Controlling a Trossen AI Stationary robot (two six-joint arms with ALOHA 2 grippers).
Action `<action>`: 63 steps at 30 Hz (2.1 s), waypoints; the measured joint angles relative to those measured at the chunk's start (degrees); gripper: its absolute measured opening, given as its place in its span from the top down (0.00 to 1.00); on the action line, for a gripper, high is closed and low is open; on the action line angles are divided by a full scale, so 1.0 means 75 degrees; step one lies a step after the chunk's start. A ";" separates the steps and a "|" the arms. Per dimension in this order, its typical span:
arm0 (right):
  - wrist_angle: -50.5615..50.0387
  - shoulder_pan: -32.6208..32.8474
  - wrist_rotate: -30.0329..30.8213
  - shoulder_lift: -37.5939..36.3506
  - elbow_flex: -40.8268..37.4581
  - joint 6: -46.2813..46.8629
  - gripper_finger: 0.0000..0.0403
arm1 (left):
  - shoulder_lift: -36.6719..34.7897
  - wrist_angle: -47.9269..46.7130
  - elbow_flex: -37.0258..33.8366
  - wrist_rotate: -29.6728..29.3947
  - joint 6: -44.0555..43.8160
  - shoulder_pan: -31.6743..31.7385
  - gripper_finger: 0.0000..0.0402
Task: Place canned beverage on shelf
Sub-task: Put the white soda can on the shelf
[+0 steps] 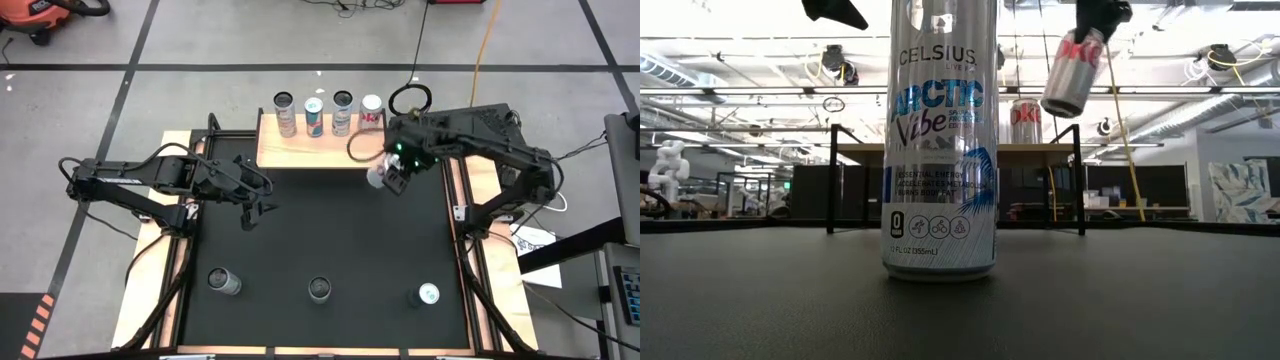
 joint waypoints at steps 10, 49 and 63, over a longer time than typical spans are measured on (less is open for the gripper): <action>-0.0292 -0.1055 -0.0109 0.1363 0.2047 -0.1846 0.42 | 0.0000 -0.0006 0.0000 0.0000 0.0000 0.0000 0.21; -0.0516 -0.2265 0.0274 0.2671 0.2517 -0.4164 0.41 | 0.0000 0.0000 0.0000 0.0000 -0.0597 0.0000 0.21; -0.0426 -0.2243 -0.0100 0.2671 0.2517 -0.3919 0.41 | 0.0000 -0.0011 0.0000 0.0000 -0.0545 0.0000 0.21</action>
